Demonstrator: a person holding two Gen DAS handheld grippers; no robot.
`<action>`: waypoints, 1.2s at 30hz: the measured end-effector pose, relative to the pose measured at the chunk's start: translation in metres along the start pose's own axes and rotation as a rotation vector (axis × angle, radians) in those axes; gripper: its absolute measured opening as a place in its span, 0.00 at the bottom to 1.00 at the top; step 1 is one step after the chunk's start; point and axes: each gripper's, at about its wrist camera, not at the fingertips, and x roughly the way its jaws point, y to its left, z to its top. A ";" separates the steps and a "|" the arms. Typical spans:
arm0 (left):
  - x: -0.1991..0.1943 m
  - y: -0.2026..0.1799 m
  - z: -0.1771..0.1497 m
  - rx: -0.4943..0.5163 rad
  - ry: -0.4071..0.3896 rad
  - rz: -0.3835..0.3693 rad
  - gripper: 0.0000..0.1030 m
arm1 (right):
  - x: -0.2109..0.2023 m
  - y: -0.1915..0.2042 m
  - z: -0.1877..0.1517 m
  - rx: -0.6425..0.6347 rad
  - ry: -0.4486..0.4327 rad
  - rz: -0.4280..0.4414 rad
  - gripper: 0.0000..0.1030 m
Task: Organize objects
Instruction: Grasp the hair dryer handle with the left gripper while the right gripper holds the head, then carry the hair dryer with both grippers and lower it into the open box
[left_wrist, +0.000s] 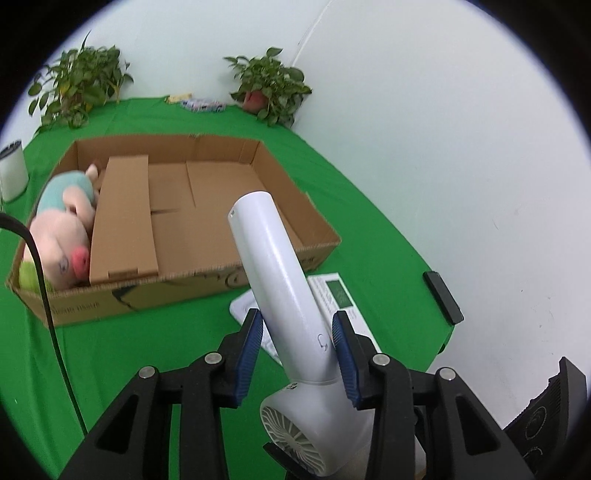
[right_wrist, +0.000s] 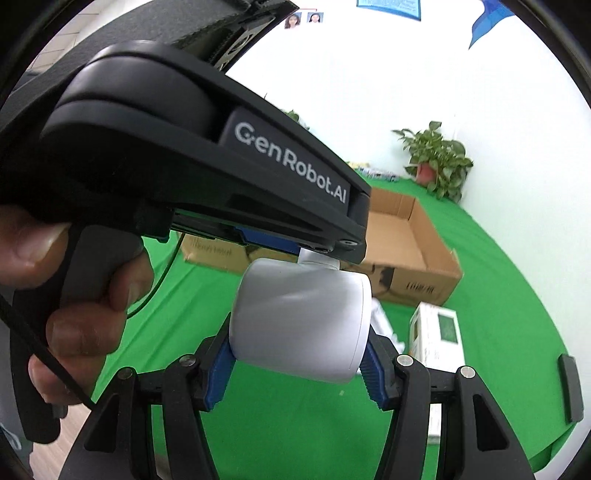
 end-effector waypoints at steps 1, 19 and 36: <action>0.000 -0.003 0.004 0.009 -0.010 0.002 0.36 | 0.000 -0.001 0.005 0.001 -0.010 -0.006 0.55; -0.006 -0.003 0.100 0.101 -0.101 0.028 0.36 | 0.038 -0.022 0.085 0.014 -0.122 -0.041 0.55; 0.064 0.084 0.180 -0.026 0.034 0.032 0.36 | 0.162 -0.041 0.158 0.055 0.026 0.058 0.55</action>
